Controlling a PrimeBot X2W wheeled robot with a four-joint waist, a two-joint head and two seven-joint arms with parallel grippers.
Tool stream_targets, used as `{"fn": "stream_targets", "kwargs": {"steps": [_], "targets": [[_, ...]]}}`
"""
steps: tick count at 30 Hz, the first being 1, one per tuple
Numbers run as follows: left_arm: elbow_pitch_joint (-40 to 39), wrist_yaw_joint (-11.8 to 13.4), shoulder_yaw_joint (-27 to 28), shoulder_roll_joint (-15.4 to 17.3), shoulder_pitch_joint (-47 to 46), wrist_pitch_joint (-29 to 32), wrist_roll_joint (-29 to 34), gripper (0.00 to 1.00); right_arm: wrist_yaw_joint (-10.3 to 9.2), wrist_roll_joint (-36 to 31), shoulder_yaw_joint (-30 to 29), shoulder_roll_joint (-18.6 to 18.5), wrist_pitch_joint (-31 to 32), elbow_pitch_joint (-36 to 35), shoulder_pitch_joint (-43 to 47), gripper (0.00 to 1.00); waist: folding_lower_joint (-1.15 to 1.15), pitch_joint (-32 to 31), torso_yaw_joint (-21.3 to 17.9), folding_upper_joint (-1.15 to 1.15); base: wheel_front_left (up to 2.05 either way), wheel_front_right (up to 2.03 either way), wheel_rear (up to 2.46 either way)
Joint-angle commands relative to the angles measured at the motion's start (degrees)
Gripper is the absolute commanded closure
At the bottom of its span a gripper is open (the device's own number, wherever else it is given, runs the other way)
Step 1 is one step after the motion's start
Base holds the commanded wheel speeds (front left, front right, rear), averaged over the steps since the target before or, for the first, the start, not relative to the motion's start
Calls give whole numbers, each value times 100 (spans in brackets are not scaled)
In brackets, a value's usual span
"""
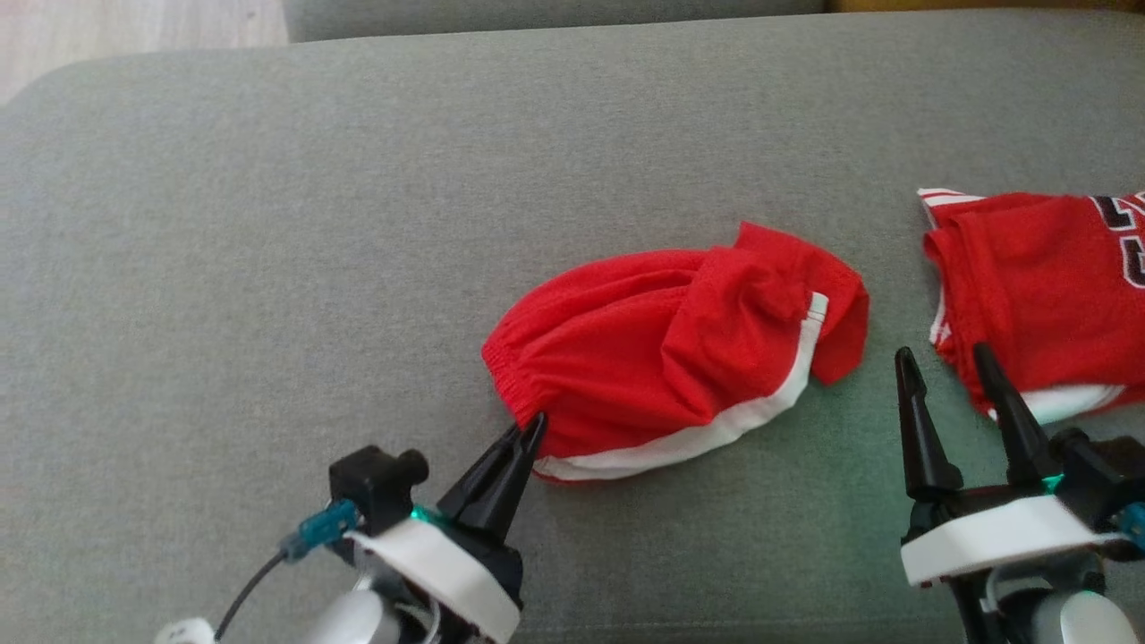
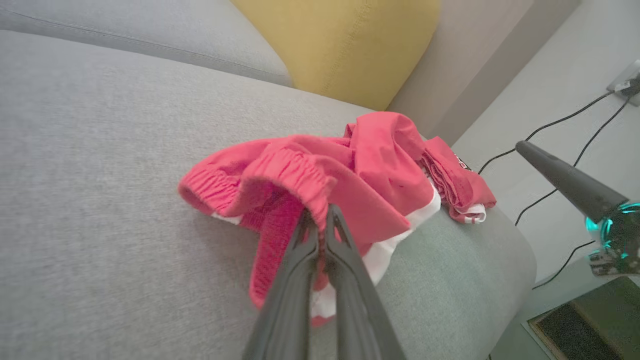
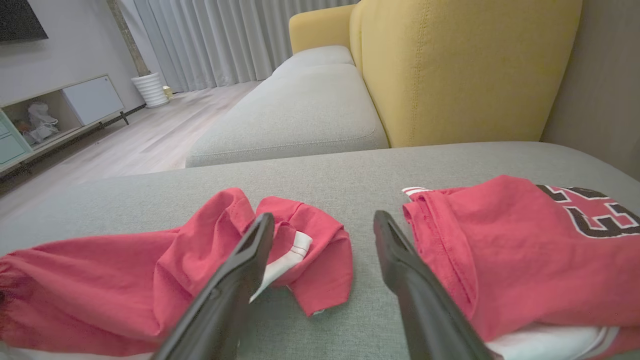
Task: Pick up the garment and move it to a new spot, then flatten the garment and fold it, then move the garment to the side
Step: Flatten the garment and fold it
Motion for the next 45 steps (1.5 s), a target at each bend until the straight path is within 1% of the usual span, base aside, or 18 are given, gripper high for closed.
{"fn": "stream_targets", "kwargs": {"steps": [1, 5, 7, 12, 17, 25, 26, 27, 28, 31, 34, 37, 38, 42, 45], "targets": [[-230, -25, 204, 77, -5, -57, -30, 100, 39, 31, 113, -37, -50, -166, -173, 0, 0, -1, 46, 0, 0, 0, 0], [-531, 71, 300, 164, 224, -32, -159, 100, 39, 49, 91, -37, -43, -137, -191, 0, 0, -3, 147, 0, 0, 0, 0], [-744, 163, 407, 208, 333, -31, -252, 100, 39, 47, 77, -37, -28, -124, -208, 0, 0, 0, 193, 0, 0, 0, 0], [-770, 246, 644, 266, 172, 13, -401, 100, 39, 77, 76, -37, -18, -129, -260, 0, 0, 40, 196, 0, 0, 0, 0], [-308, 255, 893, 288, -325, 22, -512, 100, 39, 104, 109, -37, -8, -112, -347, 0, 0, 139, 55, 0, 0, 0, 0], [1107, 222, 1127, 219, -1181, -22, -641, 100, 39, 150, 131, -37, -45, -78, -411, 0, 0, 294, -212, 0, 0, 0, 0], [1292, 211, 1117, 208, -1255, -5, -648, 86, 39, 156, 127, -37, -54, -69, -411, 0, 0, 298, -225, 0, 0, 0, 0], [1444, 204, 1109, 204, -1328, -22, -631, 55, 39, 159, 126, -37, -62, -63, -410, 0, 0, 303, -239, 0, 0, 0, 0], [1573, 201, 1104, 200, -1391, -53, -606, 0, 39, 159, 125, -37, -69, -60, -410, 0, 0, 308, -249, 0, 0, 0, 0], [1847, 240, 1060, 216, -1498, -154, -460, 0, 39, 128, 113, -37, -85, -62, -422, 0, 0, 297, -243, 0, 0, 0, 0], [1926, 392, 1039, 273, -1485, -279, -236, 0, 39, 35, 125, -37, -84, -87, -466, 0, 0, 258, -186, 0, 0, 0, 0], [1827, 577, 1071, 333, -1381, -370, -17, 0, 39, -93, 145, -37, -59, -118, -524, 0, 0, 201, -102, 0, 0, 0, 0], [1827, 577, 1071, 333, -1381, -370, -17, 0, 39, -93, 145, -37, -59, -118, -524, 0, 0, 201, -102, 0, 0, 0, 0], [1422, 854, 1229, 388, -1128, -420, 256, 0, 39, -253, 163, -37, 4, -145, -572, 0, 0, 80, 40, 0, 0, 0, 0], [856, 1050, 1453, 428, -874, -425, 523, 0, 39, -383, 183, -37, 64, -145, -571, 0, 0, -24, 147, 0, 0, 0, 0]]}}
